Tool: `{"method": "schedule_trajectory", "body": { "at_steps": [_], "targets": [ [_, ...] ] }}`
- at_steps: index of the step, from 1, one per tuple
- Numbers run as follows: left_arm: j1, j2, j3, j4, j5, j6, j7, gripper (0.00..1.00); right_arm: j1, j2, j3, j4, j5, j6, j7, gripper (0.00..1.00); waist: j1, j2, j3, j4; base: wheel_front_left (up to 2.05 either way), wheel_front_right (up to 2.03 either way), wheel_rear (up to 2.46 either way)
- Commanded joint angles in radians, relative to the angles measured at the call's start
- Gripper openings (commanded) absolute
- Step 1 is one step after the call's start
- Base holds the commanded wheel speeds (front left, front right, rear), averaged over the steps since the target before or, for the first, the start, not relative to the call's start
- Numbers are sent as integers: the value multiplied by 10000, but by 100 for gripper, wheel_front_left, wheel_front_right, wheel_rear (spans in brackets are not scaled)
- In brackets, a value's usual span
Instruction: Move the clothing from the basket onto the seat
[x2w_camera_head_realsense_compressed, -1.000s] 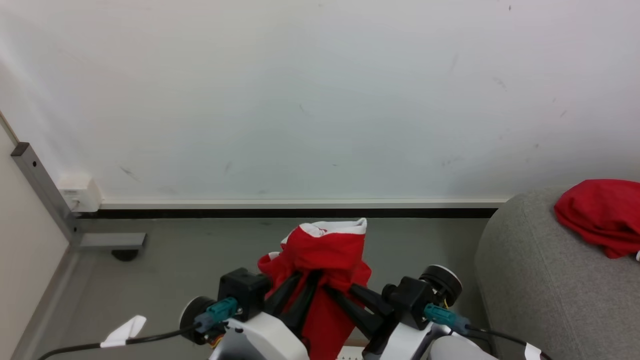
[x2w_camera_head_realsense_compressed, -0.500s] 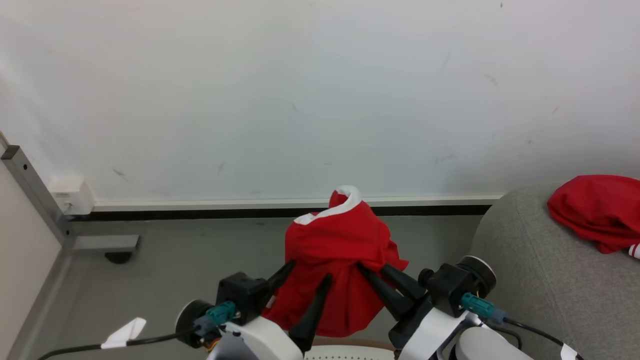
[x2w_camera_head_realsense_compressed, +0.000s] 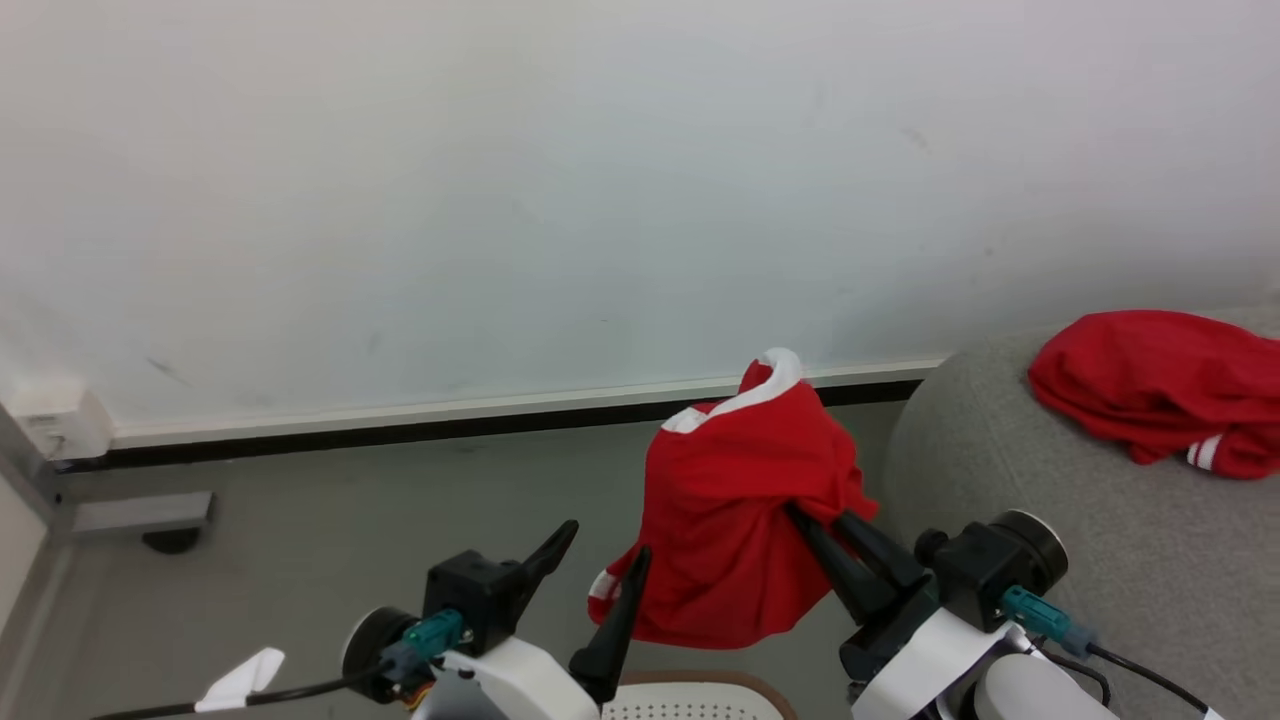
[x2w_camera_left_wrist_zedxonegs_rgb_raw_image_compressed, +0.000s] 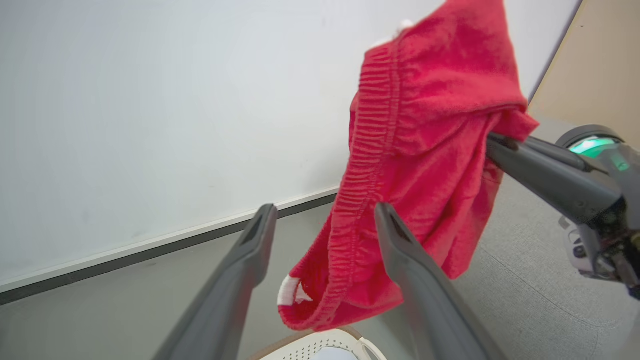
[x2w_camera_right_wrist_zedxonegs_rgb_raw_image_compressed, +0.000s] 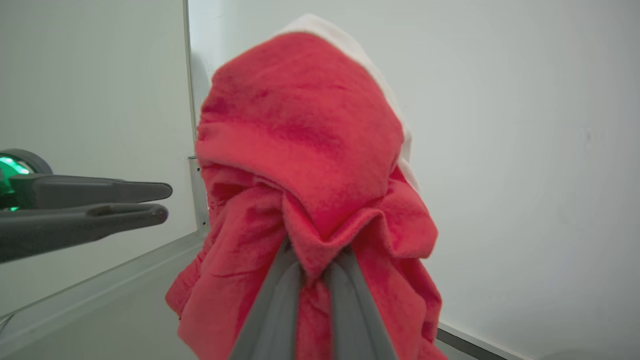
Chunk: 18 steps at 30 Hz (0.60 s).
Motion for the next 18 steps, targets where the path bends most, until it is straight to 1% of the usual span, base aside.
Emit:
{"method": "schedule_trajectory", "body": {
  "at_steps": [1,11,18],
  "targets": [
    [57,2,-14,-1,-27,-23,-38,100,166,-80,-82,-81,-93,-27,-31,0,0,0,77,-339,0,0,0],
    [-35,-69,-168,-14,-45,-119,-184,100,595,-602,-954,-428,-72,-26,-31,0,0,0,287,-1832,0,0,0],
    [-15,-212,-464,31,-50,-260,-241,100,938,-933,-1406,-593,-139,-26,-30,0,0,0,482,-2629,0,0,0]
  ]
}}
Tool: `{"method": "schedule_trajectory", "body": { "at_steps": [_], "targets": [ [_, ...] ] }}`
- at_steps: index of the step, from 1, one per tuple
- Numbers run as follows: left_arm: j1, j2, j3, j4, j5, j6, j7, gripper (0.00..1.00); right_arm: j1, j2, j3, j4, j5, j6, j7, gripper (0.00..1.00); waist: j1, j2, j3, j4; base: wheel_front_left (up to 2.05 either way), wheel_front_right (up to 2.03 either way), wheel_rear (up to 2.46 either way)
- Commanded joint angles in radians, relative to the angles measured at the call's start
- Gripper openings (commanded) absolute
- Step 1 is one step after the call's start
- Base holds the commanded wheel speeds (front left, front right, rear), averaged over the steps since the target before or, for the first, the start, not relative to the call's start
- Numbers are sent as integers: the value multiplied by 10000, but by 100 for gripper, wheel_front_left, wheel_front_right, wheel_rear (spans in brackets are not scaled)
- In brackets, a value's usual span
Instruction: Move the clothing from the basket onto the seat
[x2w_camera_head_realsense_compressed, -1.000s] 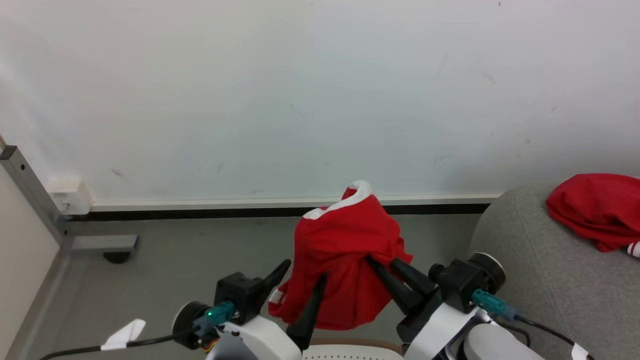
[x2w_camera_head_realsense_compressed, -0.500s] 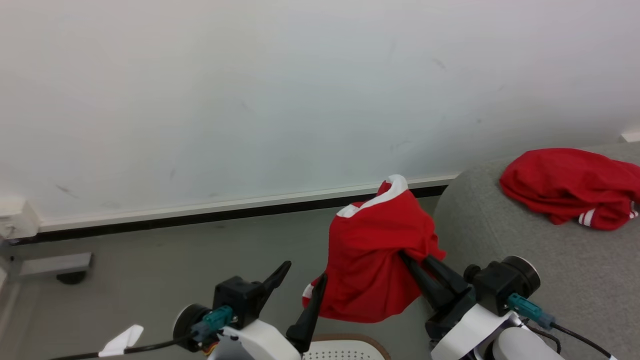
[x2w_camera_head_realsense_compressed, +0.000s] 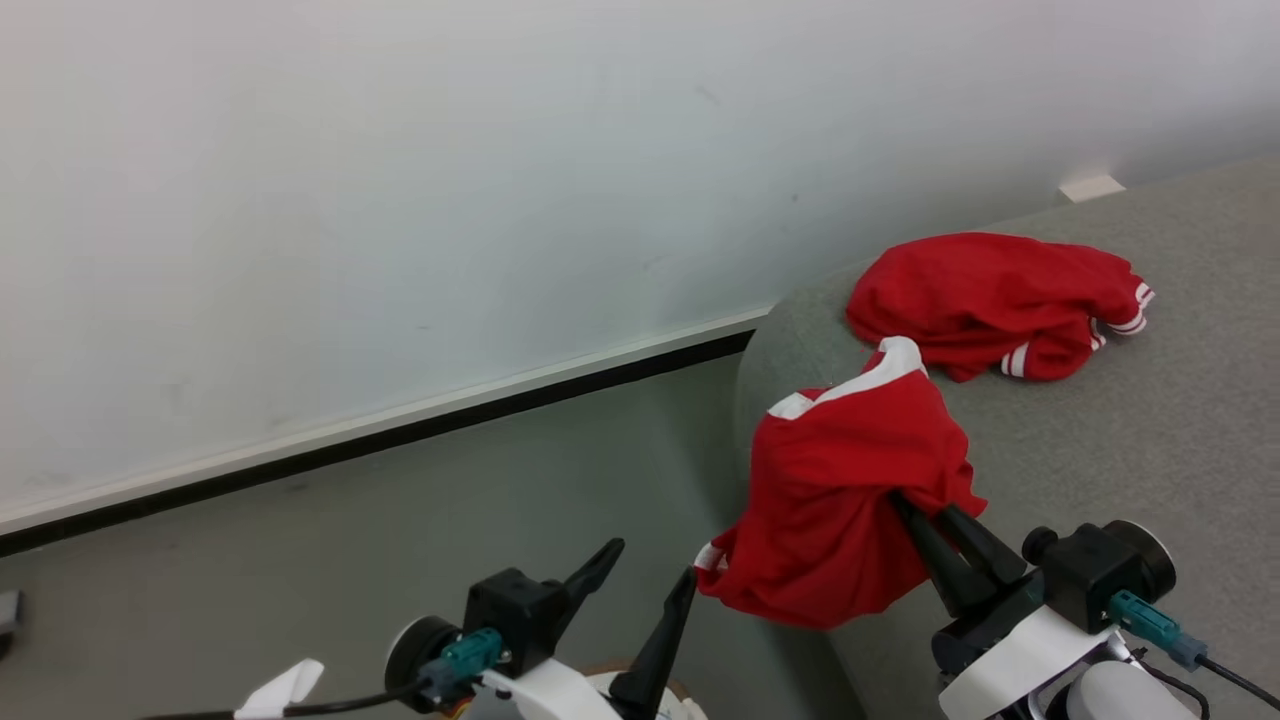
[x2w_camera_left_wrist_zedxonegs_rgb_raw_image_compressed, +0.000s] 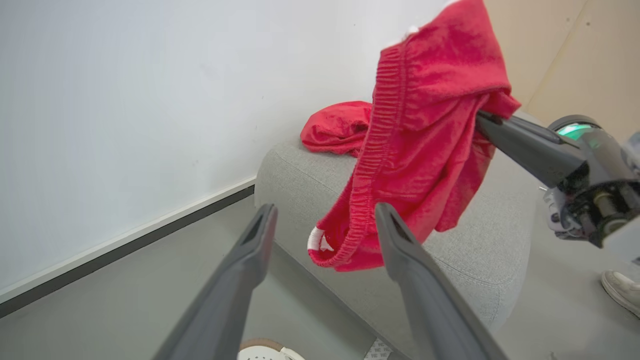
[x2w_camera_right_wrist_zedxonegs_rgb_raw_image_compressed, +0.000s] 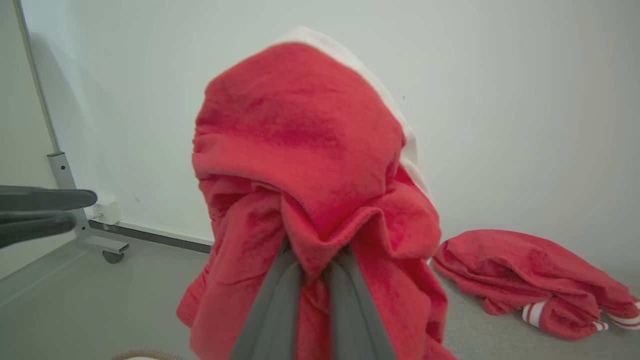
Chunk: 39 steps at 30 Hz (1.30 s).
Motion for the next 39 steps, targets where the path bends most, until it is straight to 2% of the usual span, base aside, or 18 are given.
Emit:
{"method": "schedule_trajectory", "body": {
  "at_steps": [1,7,12,20,22,23,27,32,39],
  "targets": [
    [-36,-21,-27,22,9,-33,-70,100,151,-104,-112,-46,-88,-26,-29,0,0,-1,136,-282,0,0,0],
    [-188,-107,-264,29,155,-129,-80,100,317,-86,-667,-199,-153,-26,-28,0,0,-1,427,-539,0,0,0],
    [-605,-5,-470,-239,420,-309,97,100,139,30,-1838,-355,-423,-26,-30,0,0,-1,1397,-471,0,0,0],
    [-2049,441,-670,-1091,979,-955,668,100,-1212,909,-5588,-292,-1530,-26,-30,0,0,-1,4161,118,0,0,0],
    [-2495,510,-679,-1256,1121,-1147,763,100,-1835,970,-6481,-65,-1794,-26,16,0,0,-1,4836,340,0,0,0],
    [-2495,510,-679,-1256,1121,-1147,763,100,-1835,970,-6481,-65,-1794,-26,16,0,0,-1,4836,340,0,0,0],
    [-3235,551,-740,-1505,1287,-1502,800,100,-3308,995,-8295,466,-2307,-24,410,0,0,-1,5952,821,0,0,0],
    [-3562,630,-703,-1562,1377,-1603,761,100,-5150,1023,-10160,1347,-3150,-26,732,0,0,-1,6667,1286,0,0,0],
    [-3412,743,-643,-1491,1342,-1512,549,100,-6464,1240,-12504,3225,-5493,-26,524,0,0,-1,6950,1717,0,0,0]
  ]
}}
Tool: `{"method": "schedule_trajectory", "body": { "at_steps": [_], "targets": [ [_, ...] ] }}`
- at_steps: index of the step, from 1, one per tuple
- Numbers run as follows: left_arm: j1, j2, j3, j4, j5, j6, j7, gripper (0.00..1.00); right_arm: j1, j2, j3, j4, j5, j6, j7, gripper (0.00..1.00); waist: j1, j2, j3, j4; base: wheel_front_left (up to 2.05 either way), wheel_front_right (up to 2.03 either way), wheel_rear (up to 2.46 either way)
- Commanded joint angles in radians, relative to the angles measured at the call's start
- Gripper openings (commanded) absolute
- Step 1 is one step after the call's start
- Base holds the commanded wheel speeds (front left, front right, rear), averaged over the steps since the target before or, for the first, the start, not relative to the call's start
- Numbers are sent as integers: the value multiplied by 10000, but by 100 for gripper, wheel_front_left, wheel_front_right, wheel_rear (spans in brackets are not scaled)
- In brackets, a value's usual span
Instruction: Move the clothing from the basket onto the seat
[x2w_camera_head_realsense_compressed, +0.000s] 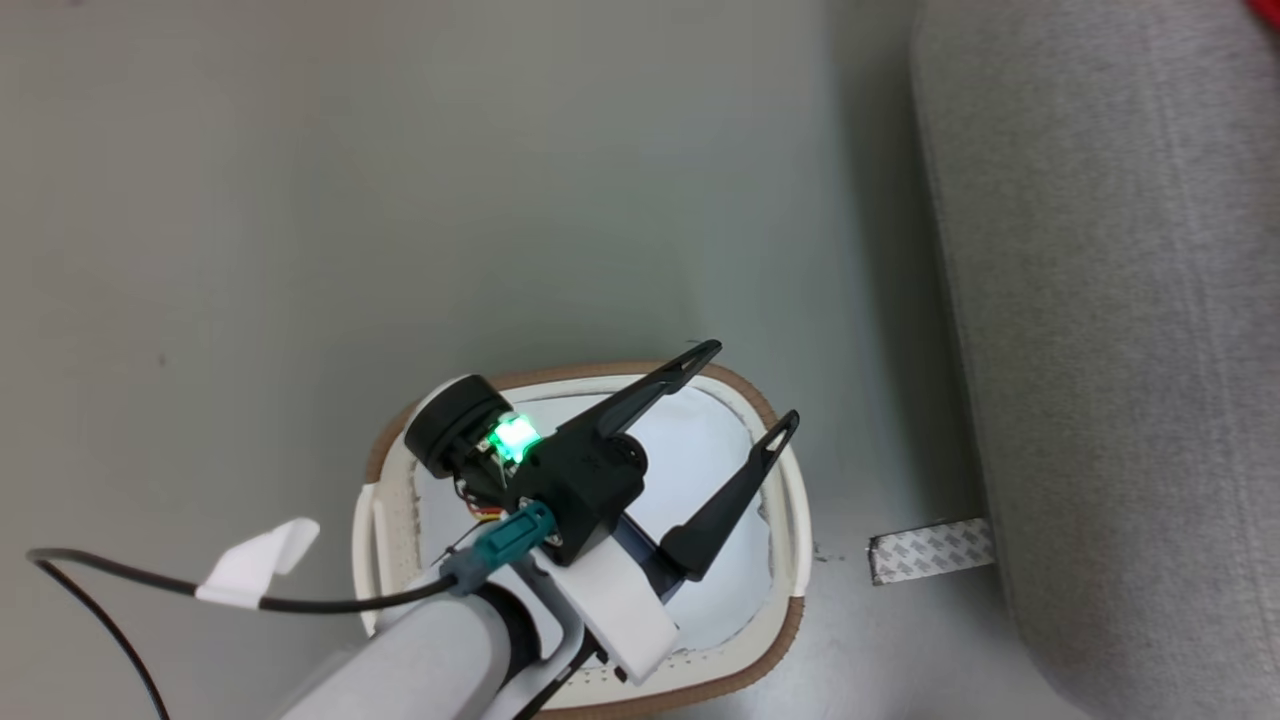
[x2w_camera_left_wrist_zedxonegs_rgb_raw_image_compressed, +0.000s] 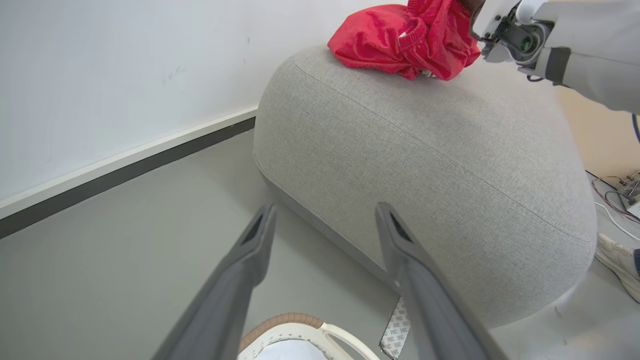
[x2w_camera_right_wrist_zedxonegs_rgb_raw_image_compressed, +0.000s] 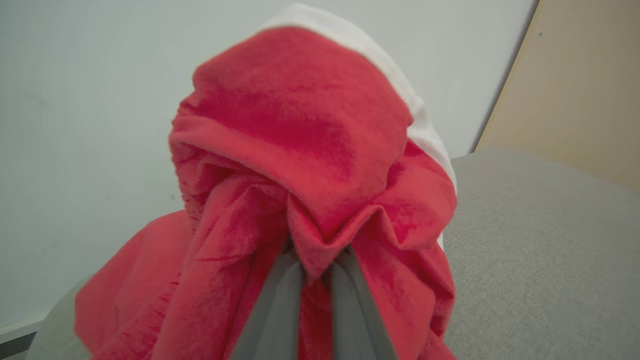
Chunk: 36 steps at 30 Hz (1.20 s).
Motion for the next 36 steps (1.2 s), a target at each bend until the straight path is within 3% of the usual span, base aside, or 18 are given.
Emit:
{"method": "schedule_trajectory", "body": {
  "at_steps": [1,3,4,5,6,7,12,19,25,36],
  "targets": [
    [62,56,6,48,24,0,-80,100,-129,22,-287,156,-245,-26,-104,0,-3,-1,138,222,0,0,0],
    [123,29,18,130,-49,31,-133,100,-155,292,-970,476,-865,-26,-285,0,-3,-1,30,256,0,0,0],
    [165,-2,35,158,-86,72,-187,100,-132,395,-1225,567,-1150,-26,-374,5,-3,-1,-47,257,0,0,0],
    [197,-24,64,207,-125,100,-219,100,-97,479,-1433,633,-1371,-26,-464,41,-3,-1,-146,245,0,0,0],
    [219,-35,87,252,-157,158,-273,100,-32,561,-1592,661,-1611,-26,-498,91,-3,-1,-242,232,0,0,0],
    [250,-53,124,295,-186,195,-323,100,40,653,-1704,677,-1729,-26,-544,100,-3,-1,-350,215,0,0,0],
    [507,-224,308,545,-532,370,-576,100,712,983,-1554,-129,-1786,-26,-596,100,-3,-1,-1064,125,0,0,0],
    [1267,-346,771,1258,-1023,906,-1253,100,3073,1192,72,-1863,-582,-26,-580,100,-3,-1,-2652,255,0,0,0],
    [2151,-292,1185,2071,-1209,1462,-1916,100,5146,1194,1544,-2891,227,-26,-582,100,-3,-1,-4171,805,0,0,0],
    [3838,-162,2084,3182,-1888,1985,-3324,100,8211,1178,4012,-3920,1150,-26,-583,100,-3,-1,-6215,1833,0,0,0]
  ]
}}
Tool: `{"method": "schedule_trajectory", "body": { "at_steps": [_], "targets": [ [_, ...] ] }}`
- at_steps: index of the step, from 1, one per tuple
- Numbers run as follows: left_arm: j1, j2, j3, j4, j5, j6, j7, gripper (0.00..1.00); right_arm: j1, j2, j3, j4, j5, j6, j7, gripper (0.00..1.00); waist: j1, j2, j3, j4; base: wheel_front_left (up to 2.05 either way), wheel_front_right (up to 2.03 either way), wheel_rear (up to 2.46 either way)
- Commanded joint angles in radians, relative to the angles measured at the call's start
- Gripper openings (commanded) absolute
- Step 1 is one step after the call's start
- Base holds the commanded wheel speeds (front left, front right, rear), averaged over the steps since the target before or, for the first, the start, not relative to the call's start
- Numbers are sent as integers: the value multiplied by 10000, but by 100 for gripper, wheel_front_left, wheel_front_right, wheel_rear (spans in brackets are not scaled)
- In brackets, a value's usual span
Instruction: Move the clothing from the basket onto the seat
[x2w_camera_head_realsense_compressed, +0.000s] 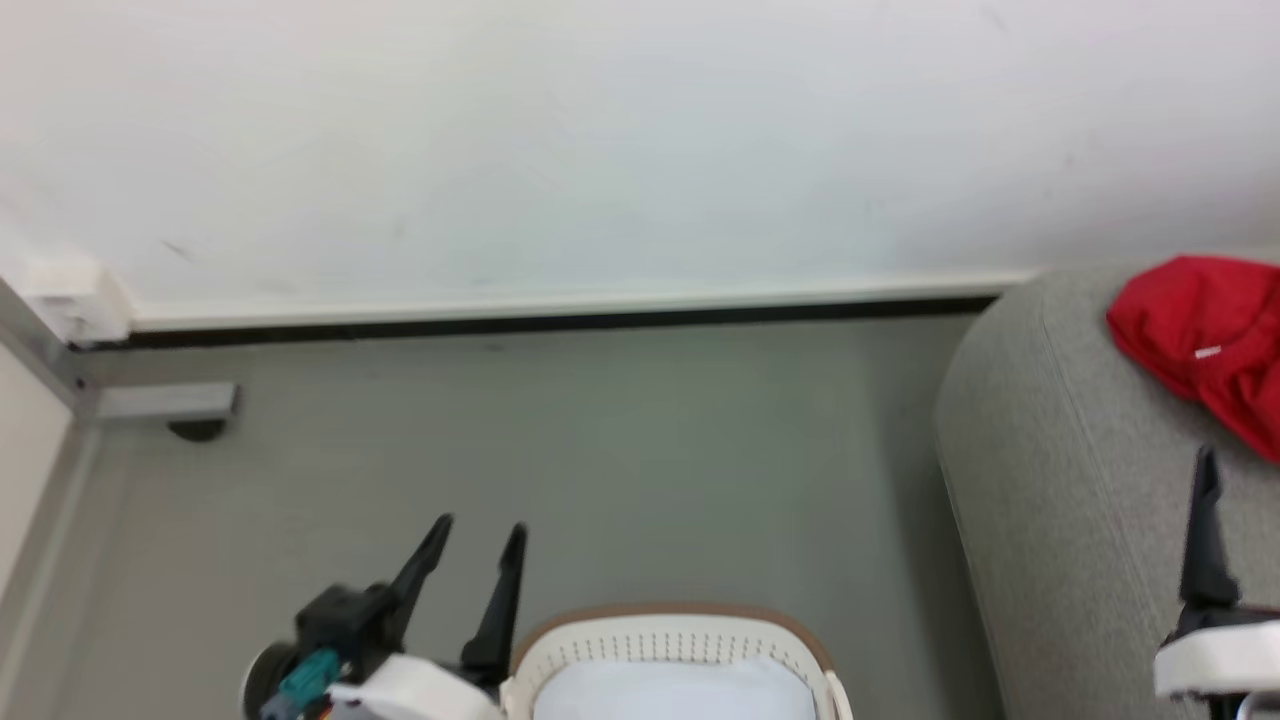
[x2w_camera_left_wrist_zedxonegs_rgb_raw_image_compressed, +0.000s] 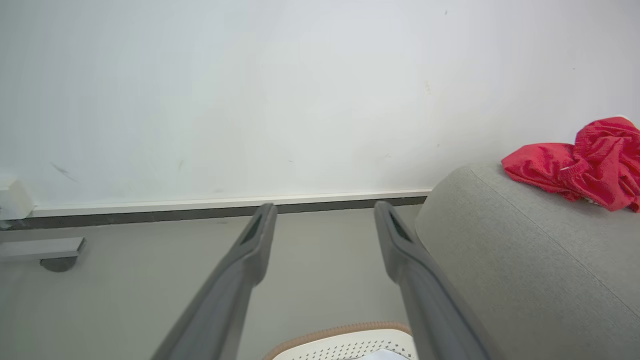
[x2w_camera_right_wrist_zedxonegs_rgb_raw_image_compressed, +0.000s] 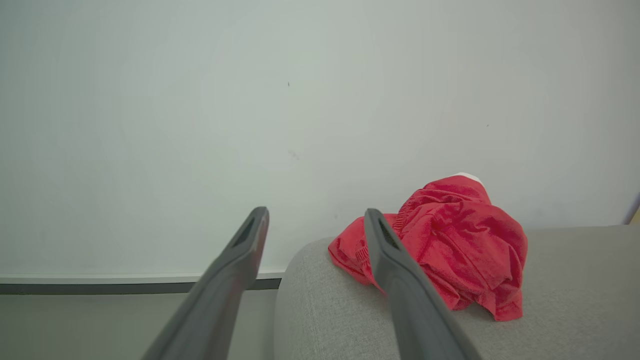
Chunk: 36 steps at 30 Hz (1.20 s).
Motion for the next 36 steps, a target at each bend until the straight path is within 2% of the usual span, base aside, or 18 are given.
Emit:
{"method": "schedule_trajectory", "body": {
  "at_steps": [1,6,10,25,36],
  "targets": [
    [324,32,93,91,-69,56,-154,100,413,-64,162,-104,85,-26,-27,100,4,0,-735,487,0,0,0],
    [1131,29,635,417,-178,4,-389,100,1472,-60,1113,-400,199,-26,-27,100,4,0,-1152,598,0,0,0],
    [1668,-76,1171,526,140,-118,-409,100,2072,-57,1452,-559,319,-26,-28,100,4,0,-1357,607,0,0,0],
    [2758,-1091,2624,865,1419,-1534,-418,100,2720,-55,1834,-357,647,-26,-28,100,4,0,-1725,357,0,0,0],
    [2805,-1678,3265,1084,2056,-2069,-419,100,2542,-53,1892,-267,698,-26,-28,100,4,0,-1748,298,0,0,0]
  ]
}}
